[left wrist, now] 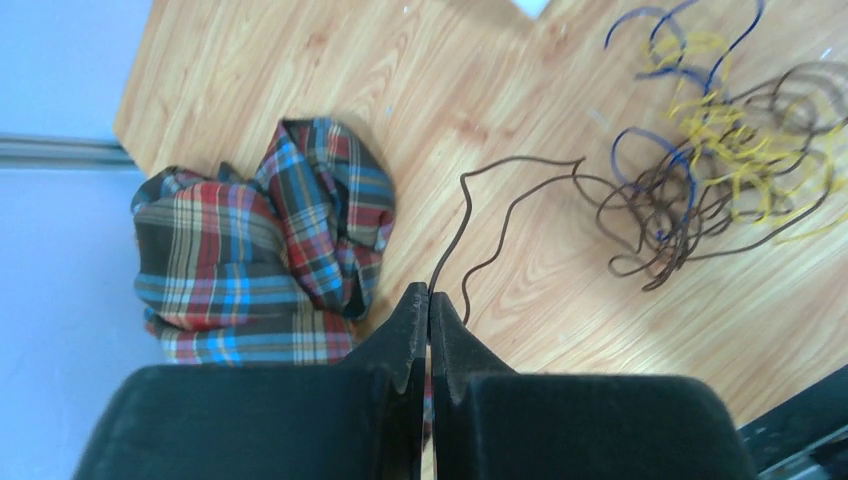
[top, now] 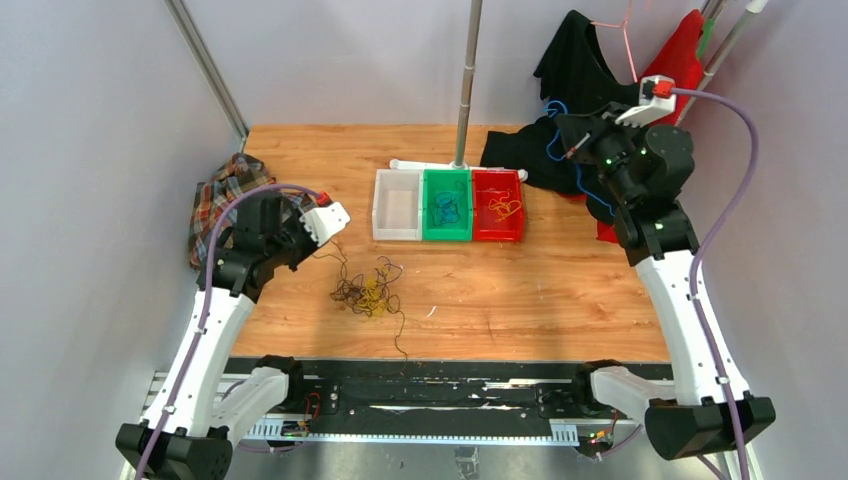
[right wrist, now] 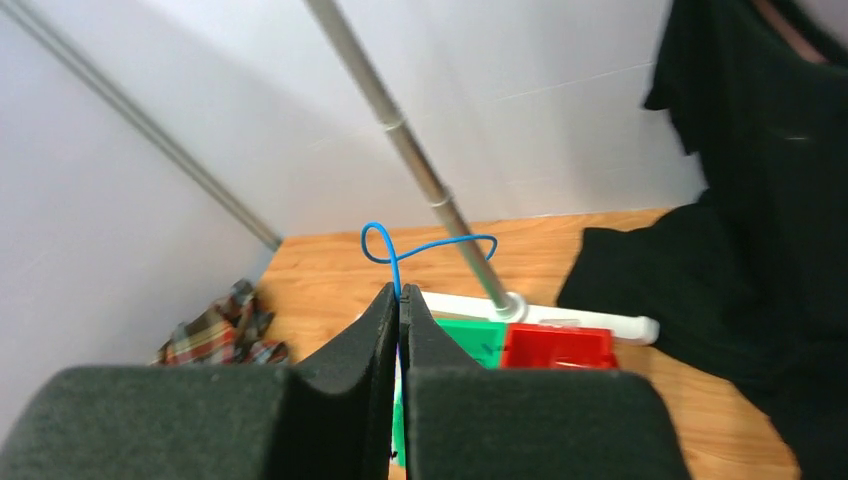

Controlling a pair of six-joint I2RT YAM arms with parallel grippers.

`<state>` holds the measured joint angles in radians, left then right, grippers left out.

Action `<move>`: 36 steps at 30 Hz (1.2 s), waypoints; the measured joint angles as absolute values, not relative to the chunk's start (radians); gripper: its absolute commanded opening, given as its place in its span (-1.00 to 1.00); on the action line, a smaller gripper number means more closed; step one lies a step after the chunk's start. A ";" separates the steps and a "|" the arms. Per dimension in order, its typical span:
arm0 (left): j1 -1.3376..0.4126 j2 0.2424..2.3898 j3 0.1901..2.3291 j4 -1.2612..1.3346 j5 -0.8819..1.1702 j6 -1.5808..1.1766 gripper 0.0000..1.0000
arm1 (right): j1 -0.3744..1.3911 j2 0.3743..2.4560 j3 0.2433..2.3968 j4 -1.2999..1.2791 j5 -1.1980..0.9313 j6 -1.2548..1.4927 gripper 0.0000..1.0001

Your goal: Untangle the cables

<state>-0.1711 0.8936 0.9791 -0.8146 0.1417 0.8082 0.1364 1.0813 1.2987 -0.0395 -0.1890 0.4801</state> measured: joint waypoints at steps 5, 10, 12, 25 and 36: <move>-0.171 0.901 1.017 -0.822 0.215 0.715 -0.99 | 0.253 1.124 1.316 0.014 -0.237 0.503 -0.99; -0.171 0.891 0.997 -0.834 0.247 0.683 -0.99 | 0.348 1.189 1.445 0.057 -0.289 0.520 -0.99; -0.171 0.883 0.986 -0.841 0.251 0.681 -0.99 | 0.374 1.207 1.505 0.065 -0.295 0.520 -0.99; -0.171 0.841 0.889 -0.887 0.262 0.723 -0.99 | 0.445 1.348 1.791 0.101 -0.284 0.481 -0.99; -0.171 0.812 0.886 -0.907 0.264 0.734 -0.99 | 0.476 1.441 1.740 0.097 -0.266 0.440 -0.99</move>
<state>-0.1711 0.8120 0.8856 -0.9070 0.2638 0.7338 0.4763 1.4410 1.7397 0.0967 -0.2657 0.4400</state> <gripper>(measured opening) 0.011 0.012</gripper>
